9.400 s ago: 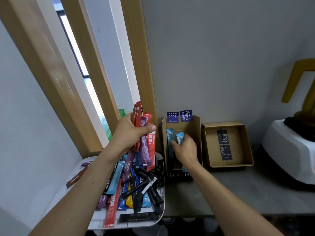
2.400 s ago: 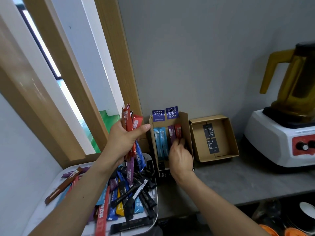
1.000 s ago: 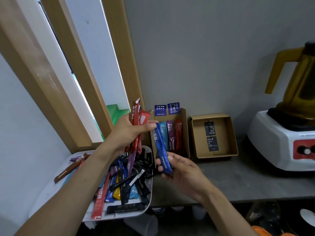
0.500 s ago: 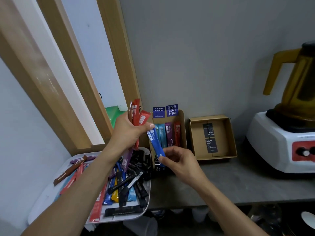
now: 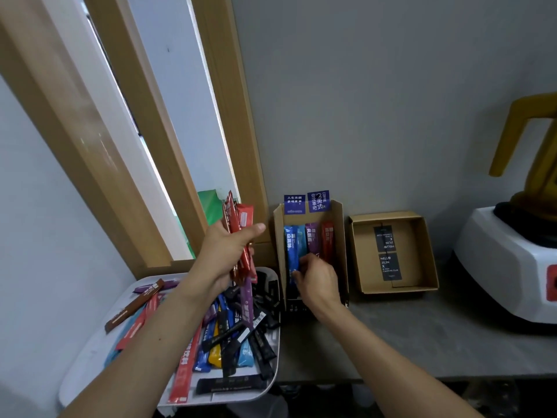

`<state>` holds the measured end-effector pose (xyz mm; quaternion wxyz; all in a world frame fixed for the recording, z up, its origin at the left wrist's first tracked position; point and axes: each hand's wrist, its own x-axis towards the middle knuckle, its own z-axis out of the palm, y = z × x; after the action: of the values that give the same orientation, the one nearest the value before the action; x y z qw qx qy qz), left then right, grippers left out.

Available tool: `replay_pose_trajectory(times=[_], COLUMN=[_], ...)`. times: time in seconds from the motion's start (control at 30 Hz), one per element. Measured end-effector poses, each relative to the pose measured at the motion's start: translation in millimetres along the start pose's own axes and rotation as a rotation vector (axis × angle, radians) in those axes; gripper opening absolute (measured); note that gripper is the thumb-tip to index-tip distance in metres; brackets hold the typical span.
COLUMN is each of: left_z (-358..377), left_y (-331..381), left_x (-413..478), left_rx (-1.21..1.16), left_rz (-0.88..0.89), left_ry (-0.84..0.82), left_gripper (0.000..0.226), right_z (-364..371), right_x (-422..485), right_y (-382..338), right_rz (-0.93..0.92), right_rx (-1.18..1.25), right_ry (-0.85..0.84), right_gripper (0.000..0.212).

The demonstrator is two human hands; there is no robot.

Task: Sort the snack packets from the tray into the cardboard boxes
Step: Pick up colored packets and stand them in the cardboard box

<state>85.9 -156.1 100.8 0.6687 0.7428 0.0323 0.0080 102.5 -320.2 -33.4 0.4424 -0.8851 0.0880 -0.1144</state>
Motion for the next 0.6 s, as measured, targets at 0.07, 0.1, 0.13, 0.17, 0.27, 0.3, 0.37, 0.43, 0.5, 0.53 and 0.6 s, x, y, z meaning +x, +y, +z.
replay_pose_trajectory(times=[0.07,0.1,0.13,0.17,0.27,0.3,0.37,0.43,0.5,0.53,0.6], left_z=[-1.2,-1.4,-1.0,-0.7,1.9,2.5,3.1,3.0,3.1,3.7,7.6], left_y=[-5.8,-8.5,-10.7,-12.8,-17.2,-18.1,-18.8,-19.2,-18.3,-17.8,-17.1], left_x=[3.5,5.1,6.2,7.2,10.3,11.1,12.9,15.1,17.6,18.4,19.0], left_rx=[-0.047,-0.070,-0.091,-0.110,-0.145,-0.150,-0.162,-0.171,-0.181,-0.190,-0.222], left_rz=[-0.050,-0.071,-0.090,-0.106,-0.124,-0.130,-0.135,-0.126,-0.115,-0.109,-0.095], left_ry=[-0.013,-0.023,-0.034,-0.043,-0.069,-0.077,-0.086,-0.083,-0.078,-0.076,-0.063], left_gripper=[0.034,0.035,0.035,0.033,0.026,0.026,0.025,0.025,0.027,0.028,0.031], right_z=[5.3,7.2,8.7,9.8,13.6,14.5,13.8,7.2,-7.0,-15.1,-28.4], right_x=[5.6,7.7,9.7,11.2,14.1,14.2,12.4,4.6,-14.0,-27.1,-54.1], right_y=[1.2,2.7,4.3,5.5,8.7,9.3,8.7,4.1,-6.7,-13.7,-25.8], right_rz=[0.017,0.016,0.014,0.012,-0.004,-0.012,-0.049,-0.109,-0.156,-0.174,-0.194], right_rx=[-0.012,-0.019,-0.020,-0.010,-0.024,-0.030,-0.050,-0.040,0.116,0.238,0.430], right_ry=[0.001,0.010,0.018,0.020,0.011,0.007,-0.012,0.024,0.102,0.109,-0.002], right_gripper=[0.024,0.025,0.024,0.021,0.011,0.010,0.010,0.007,0.003,0.006,0.012])
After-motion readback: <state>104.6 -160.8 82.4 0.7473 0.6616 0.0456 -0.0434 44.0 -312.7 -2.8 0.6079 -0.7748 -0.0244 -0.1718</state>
